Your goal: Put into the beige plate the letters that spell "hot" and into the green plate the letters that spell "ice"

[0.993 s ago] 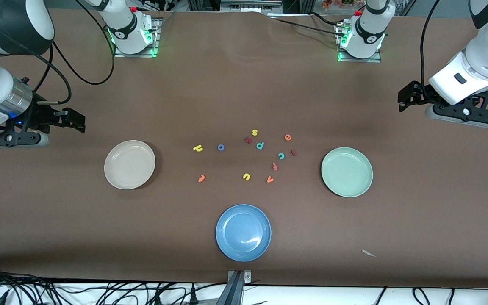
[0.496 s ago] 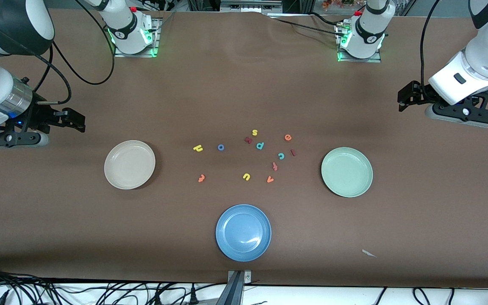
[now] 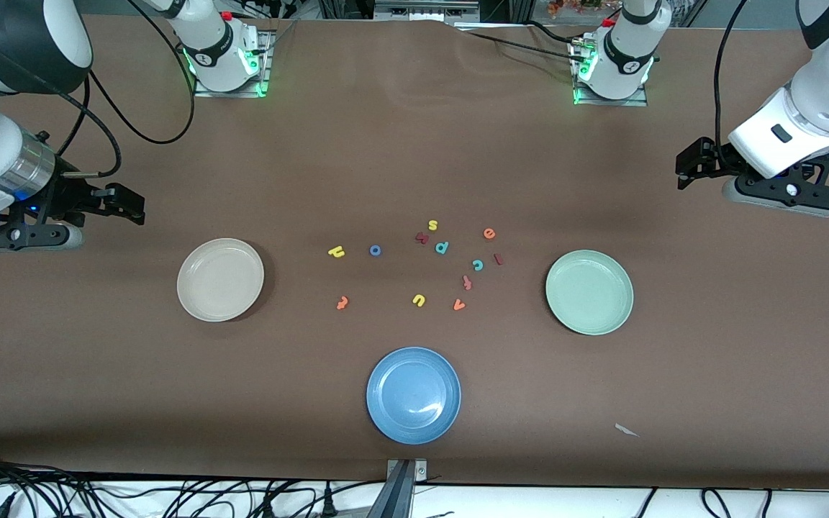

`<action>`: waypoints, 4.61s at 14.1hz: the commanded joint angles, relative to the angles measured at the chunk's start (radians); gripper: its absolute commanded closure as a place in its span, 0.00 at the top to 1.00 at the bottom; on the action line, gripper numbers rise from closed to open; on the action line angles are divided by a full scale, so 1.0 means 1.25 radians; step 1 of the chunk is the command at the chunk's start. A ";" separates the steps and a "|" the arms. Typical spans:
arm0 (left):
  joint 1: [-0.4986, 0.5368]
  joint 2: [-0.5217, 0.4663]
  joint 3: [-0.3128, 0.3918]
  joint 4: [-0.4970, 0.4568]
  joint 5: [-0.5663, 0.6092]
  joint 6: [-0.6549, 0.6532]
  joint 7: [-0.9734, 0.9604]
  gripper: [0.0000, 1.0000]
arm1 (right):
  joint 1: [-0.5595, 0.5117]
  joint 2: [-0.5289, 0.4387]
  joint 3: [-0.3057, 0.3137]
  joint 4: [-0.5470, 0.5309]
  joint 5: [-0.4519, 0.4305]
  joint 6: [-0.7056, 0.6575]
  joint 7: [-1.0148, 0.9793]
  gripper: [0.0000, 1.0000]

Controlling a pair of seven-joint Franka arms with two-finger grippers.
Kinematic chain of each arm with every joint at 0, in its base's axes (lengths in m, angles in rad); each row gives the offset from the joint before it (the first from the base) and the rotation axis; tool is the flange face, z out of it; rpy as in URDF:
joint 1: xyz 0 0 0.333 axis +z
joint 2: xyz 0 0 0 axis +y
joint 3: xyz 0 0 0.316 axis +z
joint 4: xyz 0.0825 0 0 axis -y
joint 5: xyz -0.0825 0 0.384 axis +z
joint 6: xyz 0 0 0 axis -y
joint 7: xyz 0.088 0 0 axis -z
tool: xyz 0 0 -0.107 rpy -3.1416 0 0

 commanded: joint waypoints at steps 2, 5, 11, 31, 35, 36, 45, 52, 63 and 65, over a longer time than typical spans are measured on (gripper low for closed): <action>0.001 0.009 -0.005 0.024 0.016 -0.017 -0.002 1.00 | 0.003 -0.005 -0.002 -0.002 -0.008 0.009 0.012 1.00; 0.002 0.009 -0.005 0.024 0.015 -0.019 -0.001 1.00 | 0.003 -0.005 -0.002 -0.003 -0.008 0.009 0.012 1.00; 0.006 0.010 -0.003 0.024 0.017 -0.017 0.000 1.00 | 0.003 -0.003 -0.002 -0.004 -0.008 0.009 0.013 1.00; -0.023 0.092 -0.017 0.013 0.004 -0.033 0.001 1.00 | 0.001 -0.003 -0.002 -0.003 -0.006 0.011 0.013 1.00; -0.079 0.190 -0.023 0.022 -0.027 0.053 -0.033 1.00 | 0.003 -0.003 -0.002 -0.003 -0.006 0.011 0.013 1.00; -0.086 0.205 -0.023 0.023 -0.038 0.066 -0.067 1.00 | 0.003 -0.003 -0.002 -0.004 -0.006 0.011 0.013 1.00; -0.224 0.349 -0.023 -0.015 -0.049 0.258 -0.193 1.00 | 0.107 0.031 0.001 -0.052 -0.001 0.090 0.241 1.00; -0.284 0.378 -0.029 -0.178 -0.076 0.493 -0.201 1.00 | 0.256 0.117 0.001 -0.113 0.002 0.281 0.574 1.00; -0.341 0.414 -0.029 -0.291 -0.065 0.650 -0.256 0.97 | 0.420 0.320 0.002 -0.190 0.000 0.656 0.888 1.00; -0.341 0.413 -0.029 -0.300 -0.065 0.651 -0.258 0.91 | 0.428 0.346 0.002 -0.188 0.000 0.680 0.907 1.00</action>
